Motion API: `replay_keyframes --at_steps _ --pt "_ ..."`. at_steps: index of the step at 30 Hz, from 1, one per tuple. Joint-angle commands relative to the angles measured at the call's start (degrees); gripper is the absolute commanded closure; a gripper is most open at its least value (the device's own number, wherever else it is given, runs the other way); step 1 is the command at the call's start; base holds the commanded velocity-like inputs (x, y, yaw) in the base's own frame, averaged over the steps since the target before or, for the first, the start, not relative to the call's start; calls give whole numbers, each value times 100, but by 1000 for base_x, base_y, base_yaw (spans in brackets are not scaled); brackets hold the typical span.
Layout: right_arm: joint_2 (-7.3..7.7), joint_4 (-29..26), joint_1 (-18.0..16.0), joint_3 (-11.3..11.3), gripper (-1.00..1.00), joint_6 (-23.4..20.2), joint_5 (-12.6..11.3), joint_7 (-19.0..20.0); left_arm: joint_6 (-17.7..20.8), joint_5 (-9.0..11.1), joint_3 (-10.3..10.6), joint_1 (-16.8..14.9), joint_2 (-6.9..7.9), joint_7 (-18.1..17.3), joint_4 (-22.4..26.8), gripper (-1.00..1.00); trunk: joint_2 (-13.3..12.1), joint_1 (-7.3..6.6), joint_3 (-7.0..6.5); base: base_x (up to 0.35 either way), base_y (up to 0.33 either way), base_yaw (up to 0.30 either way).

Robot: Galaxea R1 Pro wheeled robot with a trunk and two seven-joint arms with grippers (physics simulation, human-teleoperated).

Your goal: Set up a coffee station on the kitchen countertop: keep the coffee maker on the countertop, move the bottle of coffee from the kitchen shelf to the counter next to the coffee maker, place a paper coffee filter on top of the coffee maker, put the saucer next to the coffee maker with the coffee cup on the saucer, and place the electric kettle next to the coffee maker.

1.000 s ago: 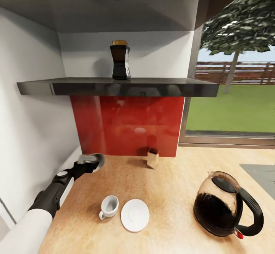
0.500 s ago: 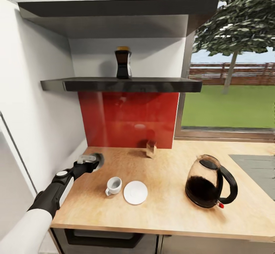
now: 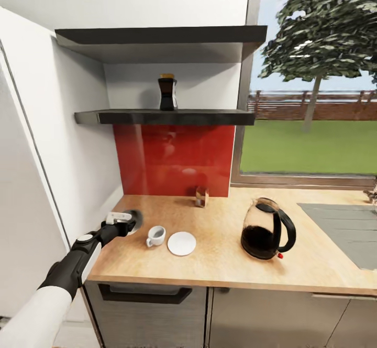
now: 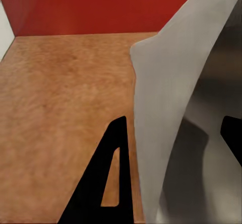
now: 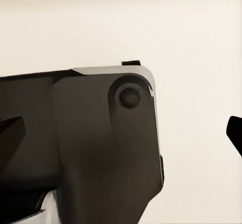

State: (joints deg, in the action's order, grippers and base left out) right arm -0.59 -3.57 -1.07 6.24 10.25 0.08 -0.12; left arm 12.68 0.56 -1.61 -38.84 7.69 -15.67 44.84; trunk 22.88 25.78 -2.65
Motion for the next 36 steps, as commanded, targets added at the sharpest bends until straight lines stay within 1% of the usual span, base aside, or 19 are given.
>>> replay_keyframes --at_steps 1,11,18,20,21,24,33,36 --pt "-2 5 -3 39 -100 21 1 -2 42 6 -16 -1 -3 -32 7 100 4 0 -5 -246 -195 0" --pt "-2 5 -3 44 -100 21 1 -5 41 6 -20 -1 -4 -32 7 100 4 0 -20 -161 -231 0" --pt "4 5 -4 44 -100 19 6 -5 34 12 -23 -1 5 -83 7 100 4 0 -20 -35 -42 0" --pt "5 5 -5 44 -100 20 8 -1 33 9 -23 -1 6 -206 7 100 4 0 -20 -1 -2 0" --pt "6 5 -4 44 -100 20 9 13 26 -6 -52 -1 20 -1003 7 100 4 0 -20 0 0 -122" --pt "12 5 -6 44 -100 21 10 19 24 -10 -80 -1 26 -1355 7 100 4 0 -20 0 0 -185" --pt "11 5 -4 44 -100 21 10 21 30 -9 -123 -1 128 -2017 7 100 4 0 -20 0 0 -249" --pt "11 5 -6 44 -100 21 10 21 32 -10 -174 -1 144 -2113 7 100 4 0 -20 -11 0 -260"
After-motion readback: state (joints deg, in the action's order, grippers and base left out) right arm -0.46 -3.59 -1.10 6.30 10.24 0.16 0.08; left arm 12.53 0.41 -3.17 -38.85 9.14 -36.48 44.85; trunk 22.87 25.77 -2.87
